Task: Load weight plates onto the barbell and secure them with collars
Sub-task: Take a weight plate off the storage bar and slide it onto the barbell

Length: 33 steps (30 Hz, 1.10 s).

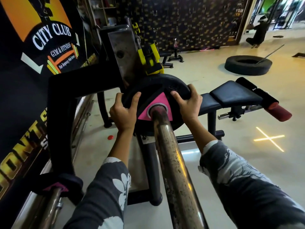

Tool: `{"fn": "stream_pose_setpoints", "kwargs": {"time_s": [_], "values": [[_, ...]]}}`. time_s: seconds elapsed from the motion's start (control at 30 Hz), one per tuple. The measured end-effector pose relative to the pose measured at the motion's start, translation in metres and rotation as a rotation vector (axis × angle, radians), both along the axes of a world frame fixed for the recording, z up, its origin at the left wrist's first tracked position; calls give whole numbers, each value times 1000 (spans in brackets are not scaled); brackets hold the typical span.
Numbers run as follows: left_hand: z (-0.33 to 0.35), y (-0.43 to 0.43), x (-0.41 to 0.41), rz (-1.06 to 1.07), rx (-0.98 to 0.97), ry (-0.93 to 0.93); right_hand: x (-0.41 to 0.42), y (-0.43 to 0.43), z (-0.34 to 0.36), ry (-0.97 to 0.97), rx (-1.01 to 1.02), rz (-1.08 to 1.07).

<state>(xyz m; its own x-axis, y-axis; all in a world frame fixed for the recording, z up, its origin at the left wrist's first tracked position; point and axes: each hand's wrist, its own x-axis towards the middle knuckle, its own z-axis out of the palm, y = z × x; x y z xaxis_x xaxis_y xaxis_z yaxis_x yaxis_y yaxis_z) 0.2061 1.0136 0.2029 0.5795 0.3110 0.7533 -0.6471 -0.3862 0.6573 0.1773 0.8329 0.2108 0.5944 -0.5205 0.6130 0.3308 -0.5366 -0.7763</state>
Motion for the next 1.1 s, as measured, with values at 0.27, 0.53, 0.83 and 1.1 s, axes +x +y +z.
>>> {"fn": "stream_pose_setpoints", "kwargs": {"time_s": [0.27,0.53,0.83,1.1], "values": [[1,1,-2,5,11,0,1,2,1,10,-6,-13],[1,1,-23,97,248,0,-17,9,2,105,-123,-30],[-26,11,-129,175,480,33,-140,34,-42,173,-360,-14],[-42,29,-310,98,427,91,-322,58,-57,183,-410,69]]}}
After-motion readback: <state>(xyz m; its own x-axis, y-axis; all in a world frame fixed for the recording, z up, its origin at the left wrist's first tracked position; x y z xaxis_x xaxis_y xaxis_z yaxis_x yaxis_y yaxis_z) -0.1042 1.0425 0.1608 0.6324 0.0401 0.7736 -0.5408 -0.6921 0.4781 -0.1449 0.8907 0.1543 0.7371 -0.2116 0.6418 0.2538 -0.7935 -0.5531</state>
